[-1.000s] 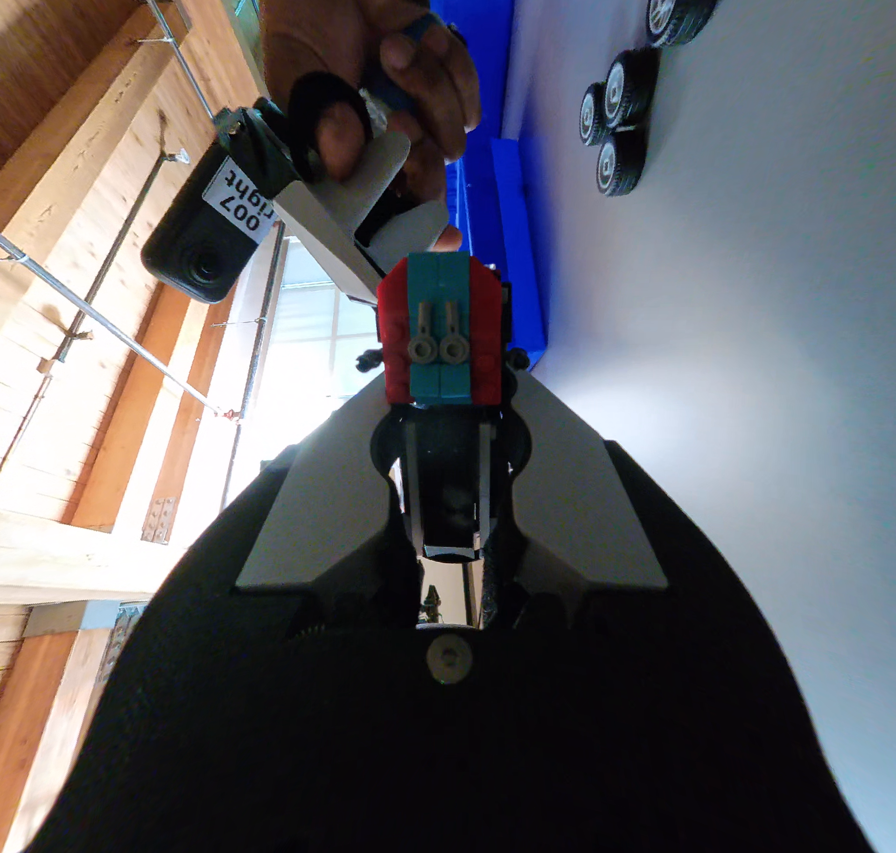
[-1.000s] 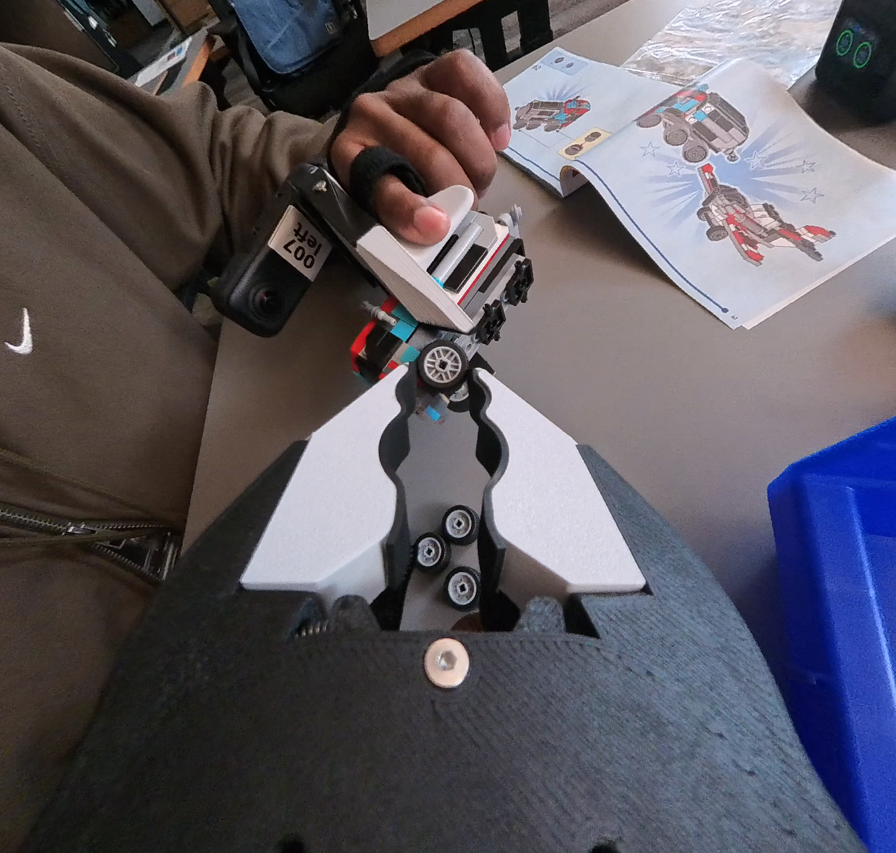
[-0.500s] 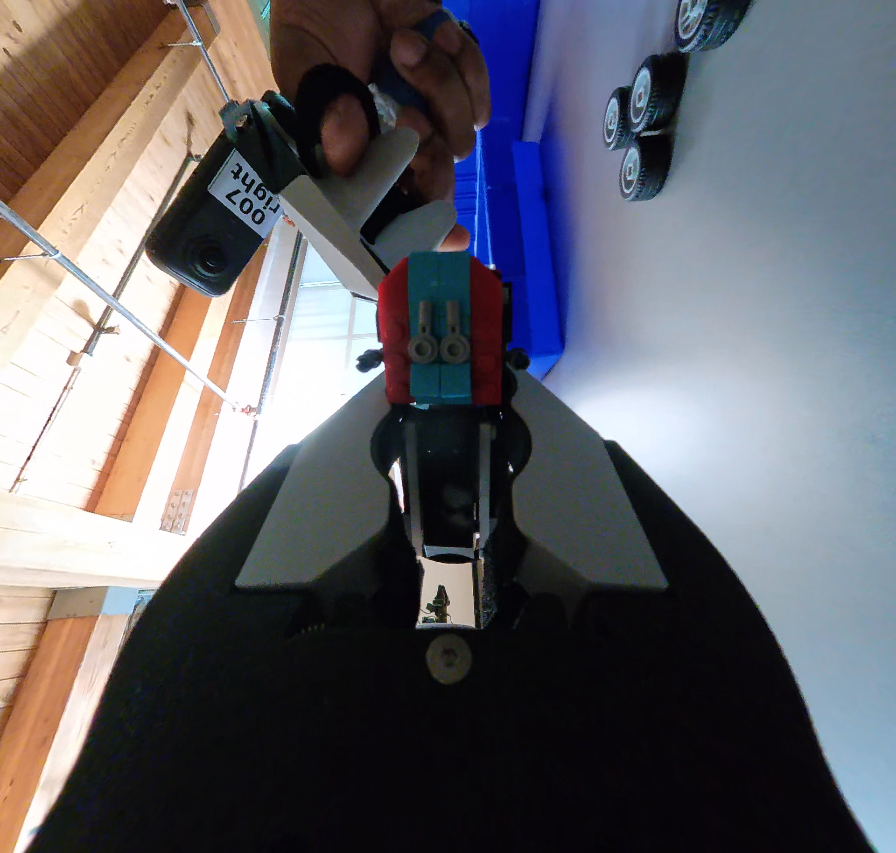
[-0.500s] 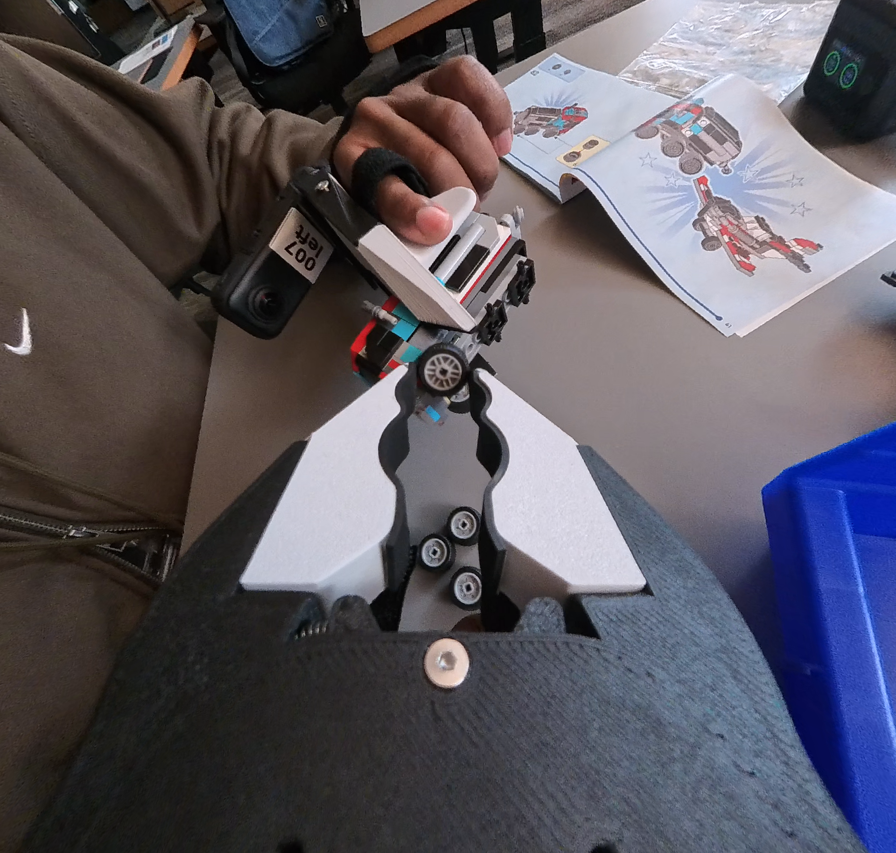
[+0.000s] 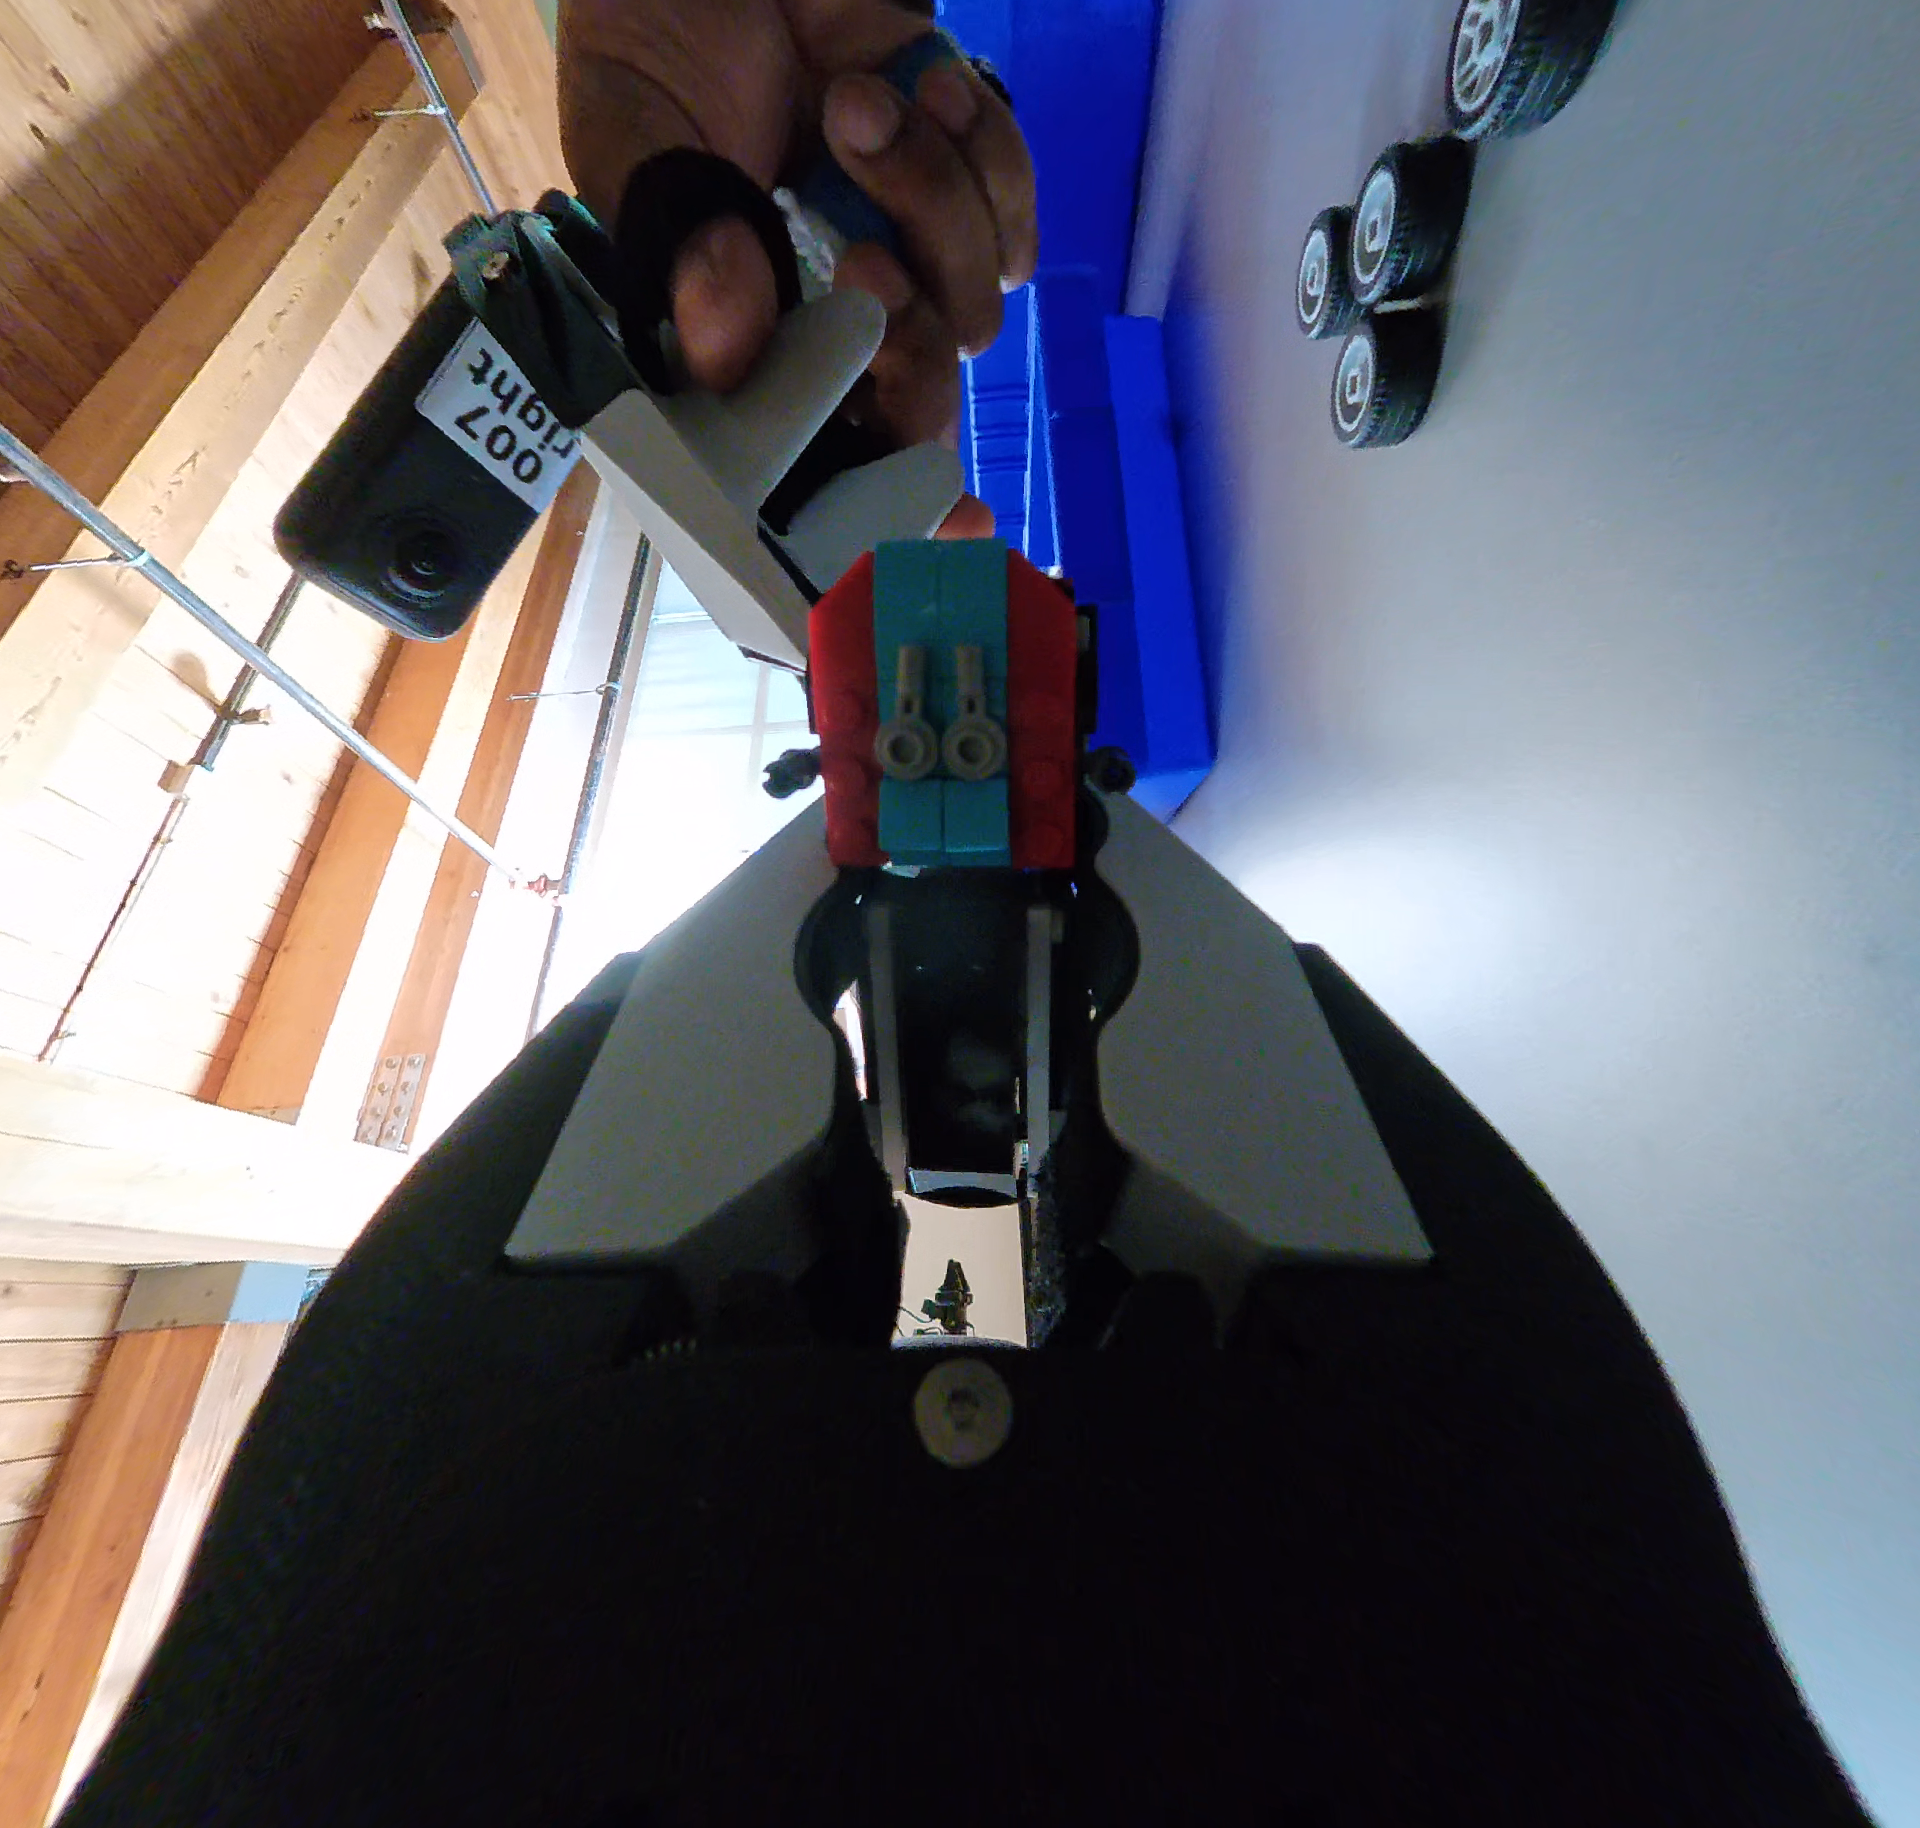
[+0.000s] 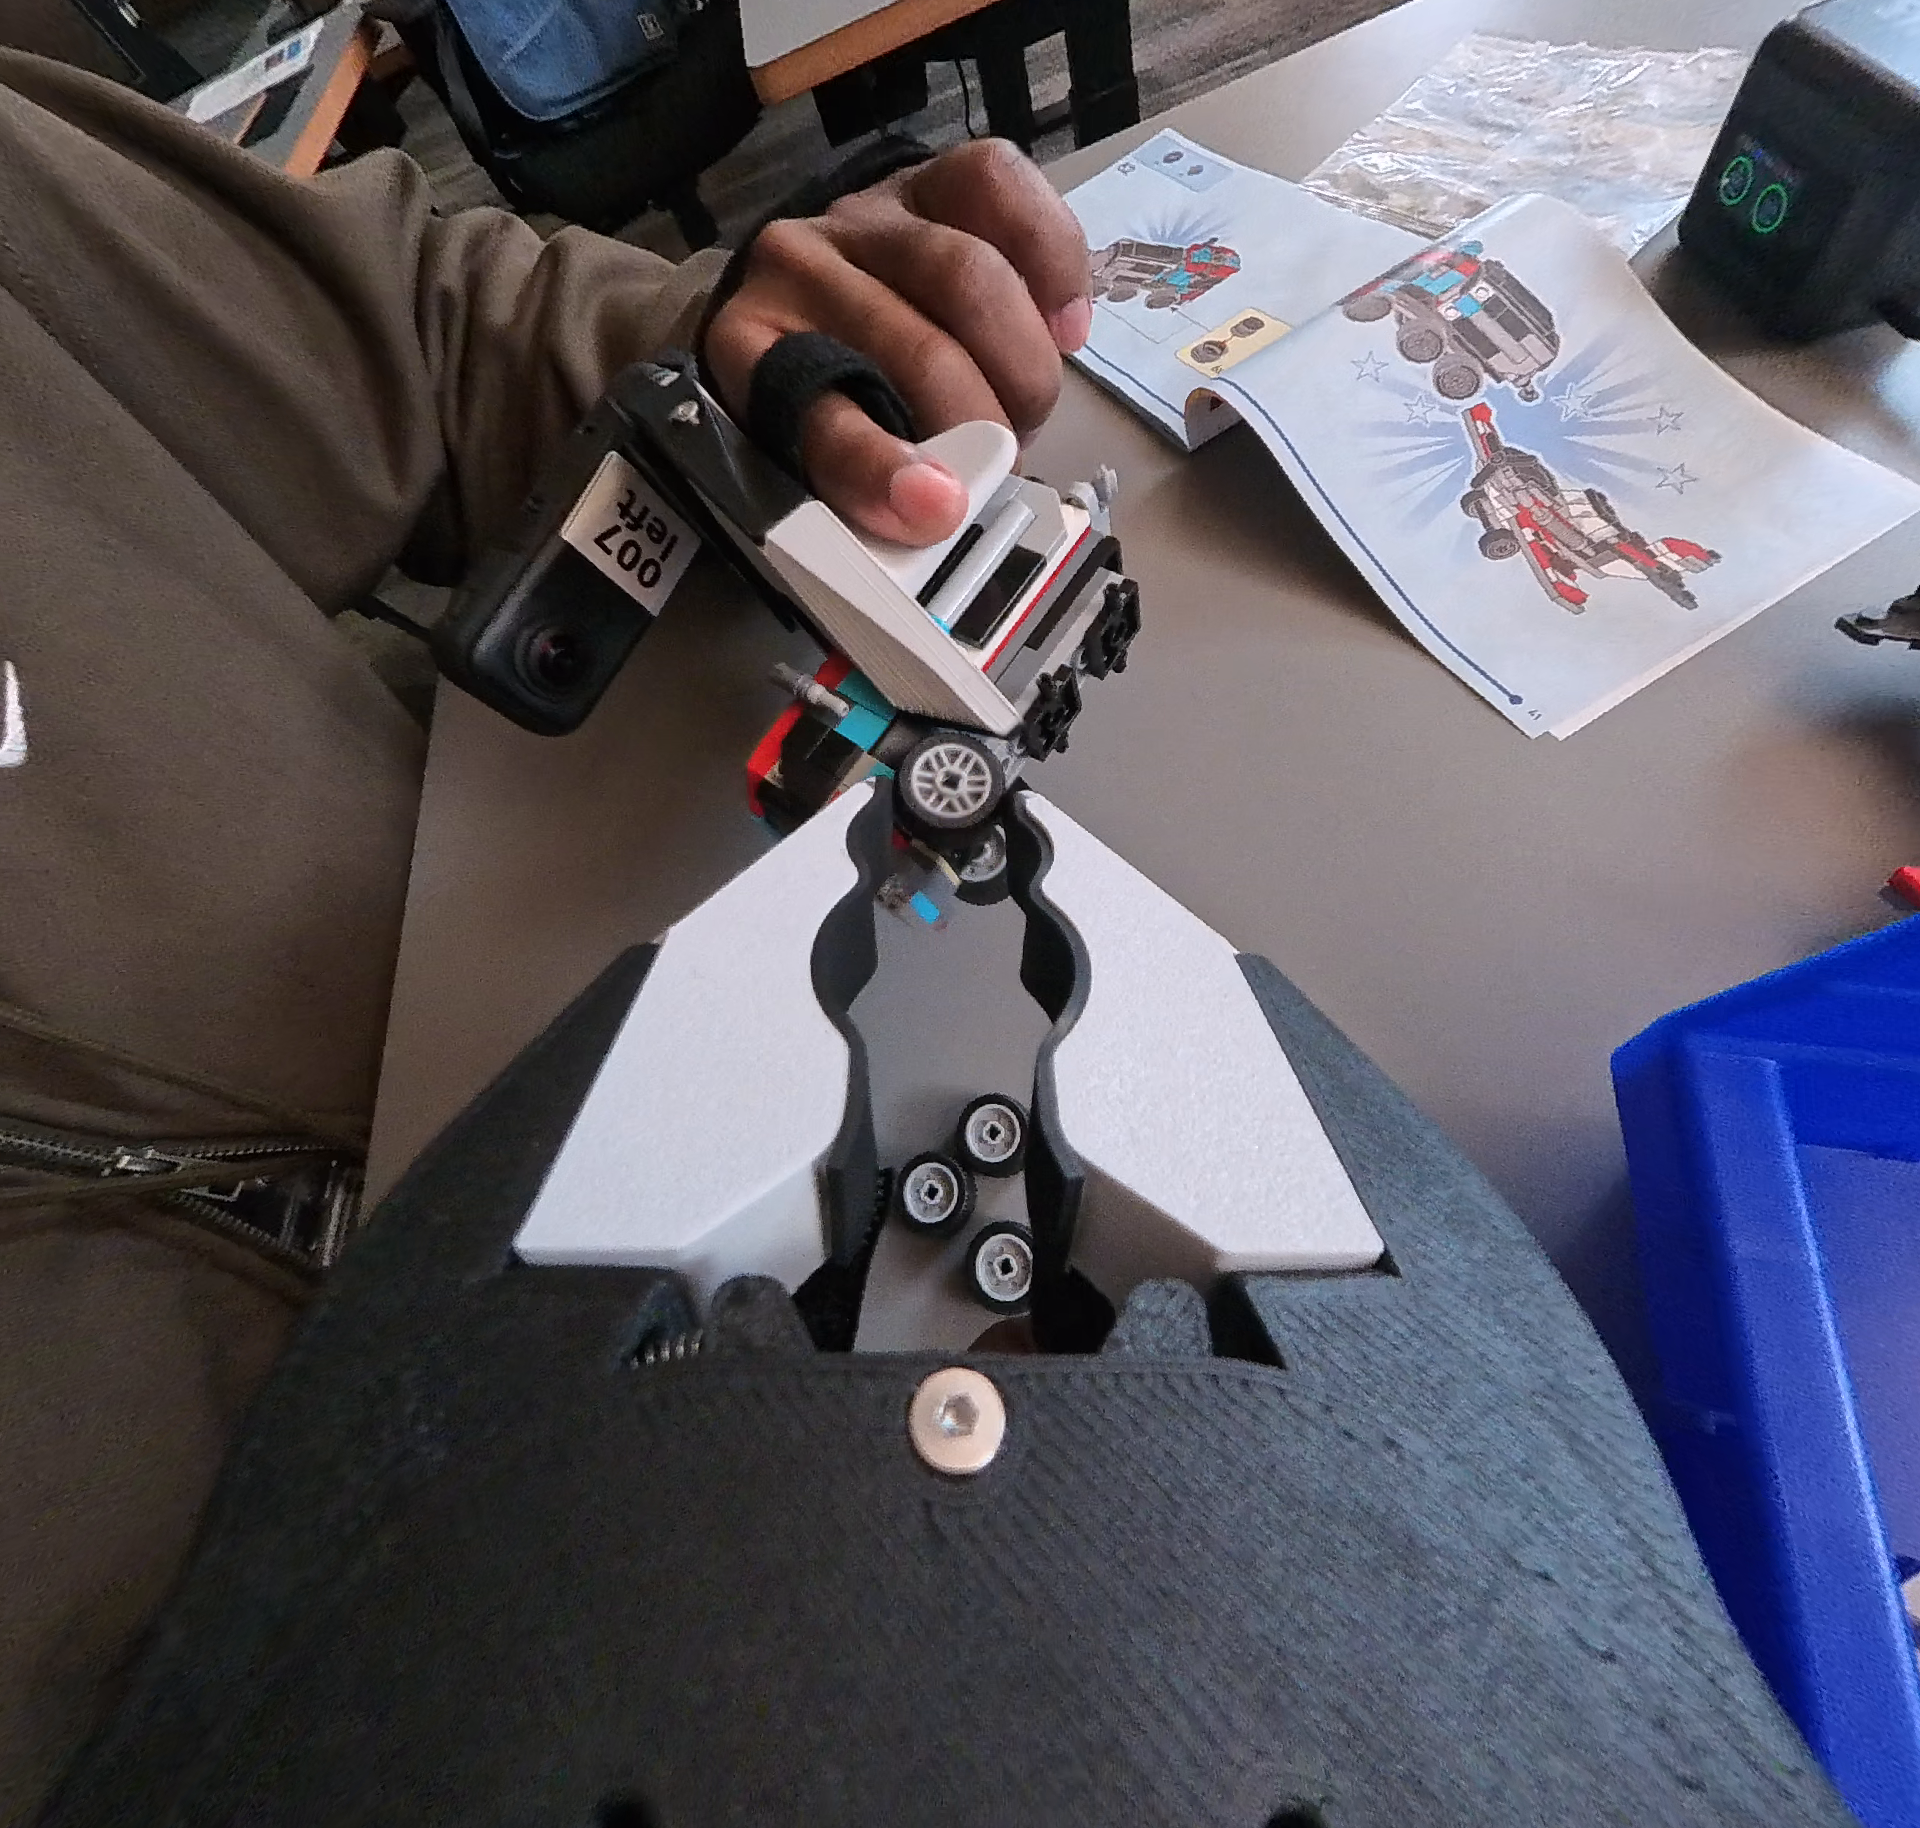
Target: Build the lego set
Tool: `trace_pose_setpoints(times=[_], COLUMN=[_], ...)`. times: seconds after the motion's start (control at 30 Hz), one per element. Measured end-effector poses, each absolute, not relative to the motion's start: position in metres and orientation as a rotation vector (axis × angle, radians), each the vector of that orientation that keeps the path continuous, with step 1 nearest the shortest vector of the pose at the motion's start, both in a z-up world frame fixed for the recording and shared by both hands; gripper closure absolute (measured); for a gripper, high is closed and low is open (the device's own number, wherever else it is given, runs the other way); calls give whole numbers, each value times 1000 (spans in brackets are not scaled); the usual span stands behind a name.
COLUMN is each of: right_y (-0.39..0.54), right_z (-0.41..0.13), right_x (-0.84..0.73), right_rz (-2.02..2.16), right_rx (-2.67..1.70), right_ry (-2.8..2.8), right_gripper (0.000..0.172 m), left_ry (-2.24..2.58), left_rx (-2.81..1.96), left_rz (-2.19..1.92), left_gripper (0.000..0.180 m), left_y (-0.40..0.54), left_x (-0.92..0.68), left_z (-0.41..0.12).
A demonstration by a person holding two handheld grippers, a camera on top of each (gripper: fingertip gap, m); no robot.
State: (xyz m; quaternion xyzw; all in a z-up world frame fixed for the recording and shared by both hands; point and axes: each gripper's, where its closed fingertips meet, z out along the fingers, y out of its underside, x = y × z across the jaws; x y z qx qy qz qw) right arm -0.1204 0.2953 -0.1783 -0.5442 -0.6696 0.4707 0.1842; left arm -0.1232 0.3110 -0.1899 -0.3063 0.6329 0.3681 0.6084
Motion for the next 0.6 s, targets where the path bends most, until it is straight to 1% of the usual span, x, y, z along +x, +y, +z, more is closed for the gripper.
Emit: trace_pose_setpoints(times=[0.6], right_y=[291], right_z=[-171], right_x=[-119], right_rz=[1362], right_rx=[-1498], right_ry=[-1884], right_gripper=[146], left_ry=[1432], left_rx=[-685], left_rz=[865], left_gripper=[144], left_y=[310], left_x=[-123], left_z=[-183])
